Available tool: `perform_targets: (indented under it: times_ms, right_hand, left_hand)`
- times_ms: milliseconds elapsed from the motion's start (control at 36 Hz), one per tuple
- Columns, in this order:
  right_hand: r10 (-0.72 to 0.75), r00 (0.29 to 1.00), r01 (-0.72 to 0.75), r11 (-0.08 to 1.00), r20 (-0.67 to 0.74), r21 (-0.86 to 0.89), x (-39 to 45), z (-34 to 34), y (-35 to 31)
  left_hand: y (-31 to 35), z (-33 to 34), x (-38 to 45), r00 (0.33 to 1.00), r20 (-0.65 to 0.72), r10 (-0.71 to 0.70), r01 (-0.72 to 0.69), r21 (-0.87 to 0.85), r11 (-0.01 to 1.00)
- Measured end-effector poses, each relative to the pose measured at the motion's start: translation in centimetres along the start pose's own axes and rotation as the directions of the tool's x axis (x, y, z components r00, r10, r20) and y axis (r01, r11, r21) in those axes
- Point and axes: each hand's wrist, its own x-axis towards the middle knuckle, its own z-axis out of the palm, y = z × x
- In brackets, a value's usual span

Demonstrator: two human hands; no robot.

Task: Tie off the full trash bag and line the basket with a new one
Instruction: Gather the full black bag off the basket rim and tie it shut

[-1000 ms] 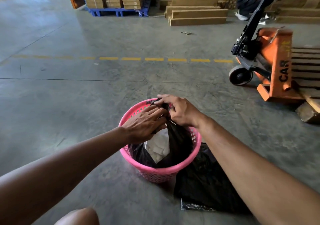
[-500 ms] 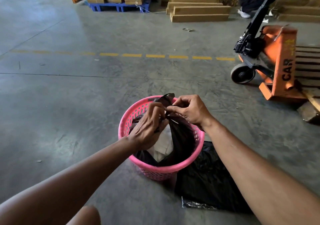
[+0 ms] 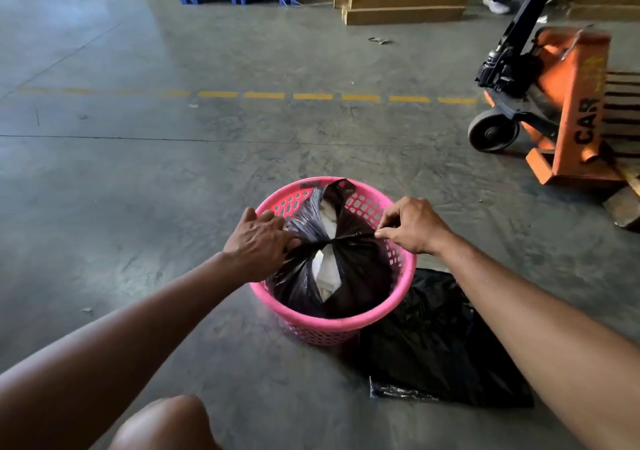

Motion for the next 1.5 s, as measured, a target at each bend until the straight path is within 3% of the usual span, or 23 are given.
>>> perform_targets:
  times_ms: [111, 222, 278, 333, 389, 472, 528, 556, 639, 694, 889, 944, 1056, 1139, 1250, 1361, 1500]
  right_hand:
    - [0.134, 0.99, -0.138, 0.982, -0.045, -0.126, -0.2, 1.9, 1.1]
    - [0.186, 0.978, -0.202, 0.96, -0.098, -0.195, 0.1, 2.8, 0.8]
    - [0.183, 0.977, -0.202, 0.958, -0.107, -0.203, 0.0, 2.8, 0.7]
    - [0.184, 0.973, -0.207, 0.962, -0.136, -0.177, -0.2, 2.6, 0.7]
    - [0.191, 0.969, -0.212, 0.969, -0.158, -0.128, -0.5, 2.4, 0.9]
    - [0.204, 0.964, -0.216, 0.975, -0.17, -0.058, -0.9, 2.6, 1.0]
    - [0.206, 0.958, -0.214, 0.977, -0.201, -0.021, -1.1, 2.9, 1.0]
    - [0.211, 0.953, -0.215, 0.977, -0.217, 0.004, -1.3, 3.0, 1.0]
    - [0.221, 0.941, -0.203, 0.975, -0.256, 0.094, -1.6, 2.8, 1.0]
    - [0.189, 0.938, -0.16, 0.979, -0.289, 0.123, -1.8, 2.4, 0.7]
    - [-0.147, 0.943, 0.161, 0.987, -0.298, 0.026, -0.7, 0.3, -4.2]
    - [-0.202, 0.942, 0.211, 0.977, -0.268, 0.006, 0.0, 0.1, -5.6]
    - [-0.1, 0.967, 0.158, 0.957, -0.236, 0.244, 0.9, -0.2, -5.7]
    - [-0.003, 0.986, 0.061, 0.938, -0.167, 0.342, 1.1, 0.8, -4.2]
    - [-0.07, 0.997, 0.072, 0.913, -0.021, 0.403, 0.6, 3.3, -3.8]
    - [-0.049, 0.982, 0.104, 0.947, -0.183, 0.304, 0.4, 3.9, -3.8]
    - [0.008, 0.964, 0.063, 0.964, -0.266, 0.26, 0.0, 4.0, -3.3]
  left_hand:
    - [0.3, 1.0, -0.3, 0.986, 0.161, -0.051, 0.037, 0.087, 0.996]
    - [0.1, 1.1, 0.1, 0.985, 0.159, -0.069, 0.046, 0.144, 0.989]
    - [-0.5, 1.3, 0.3, 0.99, 0.116, -0.079, 0.074, 0.046, 0.996]
    - [-1.5, 1.7, 0.3, 0.992, 0.063, -0.111, 0.124, -0.276, 0.953]
    - [-2.2, 1.9, 0.3, 0.988, 0.014, -0.154, 0.128, -0.629, 0.767]
    - [-1.1, 0.7, 0.6, 0.967, 0.085, -0.242, 0.159, -0.939, 0.306]
    - [0.9, -0.5, 1.2, 0.971, 0.123, -0.207, 0.122, -0.992, -0.021]
    - [1.9, -1.0, 1.6, 0.968, 0.137, -0.211, 0.112, -0.985, -0.129]
    - [4.3, -1.5, 3.0, 0.945, 0.188, -0.269, 0.105, -0.95, -0.294]
    - [5.2, -1.5, 3.8, 0.949, 0.177, -0.262, 0.098, -0.952, -0.29]
    - [6.5, -3.4, 6.0, 0.994, 0.102, -0.039, 0.108, -0.969, 0.223]
    - [6.3, -3.4, 6.2, 0.993, 0.115, -0.023, 0.116, -0.947, 0.298]
    - [5.6, -3.1, 6.0, 0.981, 0.172, -0.087, 0.177, -0.982, 0.059]
    - [5.4, -2.9, 5.7, 0.982, 0.172, -0.079, 0.171, -0.985, -0.017]
    - [5.6, -2.8, 5.5, 0.979, 0.187, -0.082, 0.18, -0.98, -0.086]
    - [5.2, -2.7, 5.5, 0.981, 0.194, -0.022, 0.193, -0.98, -0.042]
    - [3.8, -2.1, 5.5, 0.949, 0.313, -0.043, 0.304, -0.94, -0.154]
